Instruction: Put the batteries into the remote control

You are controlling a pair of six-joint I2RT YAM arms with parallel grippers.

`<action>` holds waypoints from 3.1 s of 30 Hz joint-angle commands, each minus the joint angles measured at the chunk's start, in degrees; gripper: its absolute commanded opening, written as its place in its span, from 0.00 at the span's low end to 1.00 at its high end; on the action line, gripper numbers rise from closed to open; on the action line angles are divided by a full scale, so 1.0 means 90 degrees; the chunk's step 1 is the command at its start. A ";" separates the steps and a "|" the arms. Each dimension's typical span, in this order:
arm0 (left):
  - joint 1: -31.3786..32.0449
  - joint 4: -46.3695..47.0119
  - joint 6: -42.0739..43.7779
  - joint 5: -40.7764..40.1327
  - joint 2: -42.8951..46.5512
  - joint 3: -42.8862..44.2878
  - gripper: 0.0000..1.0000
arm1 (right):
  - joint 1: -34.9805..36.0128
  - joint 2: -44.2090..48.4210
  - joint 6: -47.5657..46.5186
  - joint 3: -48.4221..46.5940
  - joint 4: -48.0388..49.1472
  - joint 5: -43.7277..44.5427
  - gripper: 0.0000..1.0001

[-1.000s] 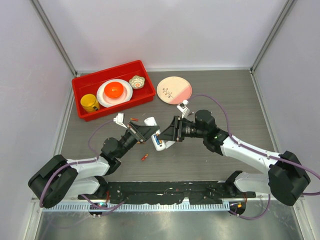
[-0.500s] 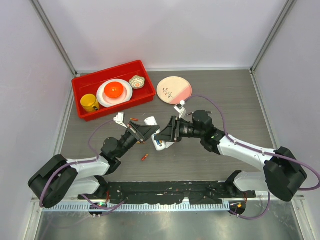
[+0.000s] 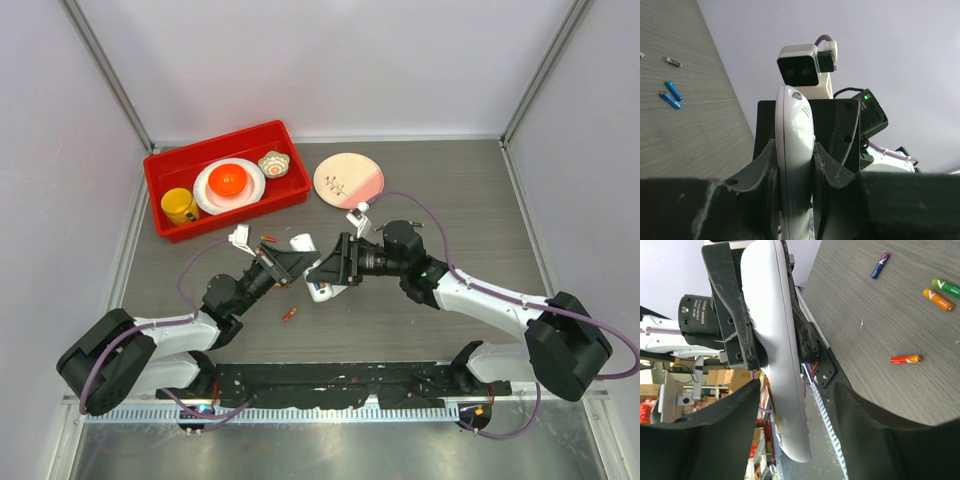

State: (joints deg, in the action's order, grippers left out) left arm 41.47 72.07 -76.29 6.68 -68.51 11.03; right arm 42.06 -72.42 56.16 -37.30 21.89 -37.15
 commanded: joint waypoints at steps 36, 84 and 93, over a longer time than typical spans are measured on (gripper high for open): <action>-0.0282 -0.5207 0.0957 -0.0479 0.6705 -0.1050 0.00 | 0.1019 -0.1669 -0.3232 -0.1002 -0.3663 0.4225 0.19; -0.0282 -0.3741 0.1084 0.0020 0.4790 -0.0825 0.00 | 0.0434 -0.2509 -0.4512 -0.2272 -0.4190 0.4939 0.63; -0.0282 -0.3897 0.1084 0.0010 0.4975 -0.0825 0.00 | 0.0385 -0.3007 -0.4609 -0.2467 -0.4229 0.4802 0.63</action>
State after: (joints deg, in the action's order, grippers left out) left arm 39.20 34.00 -67.00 6.09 -24.60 2.52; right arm 45.78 -98.63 16.23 -56.60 -16.19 6.20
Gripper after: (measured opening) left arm 0.277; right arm 0.637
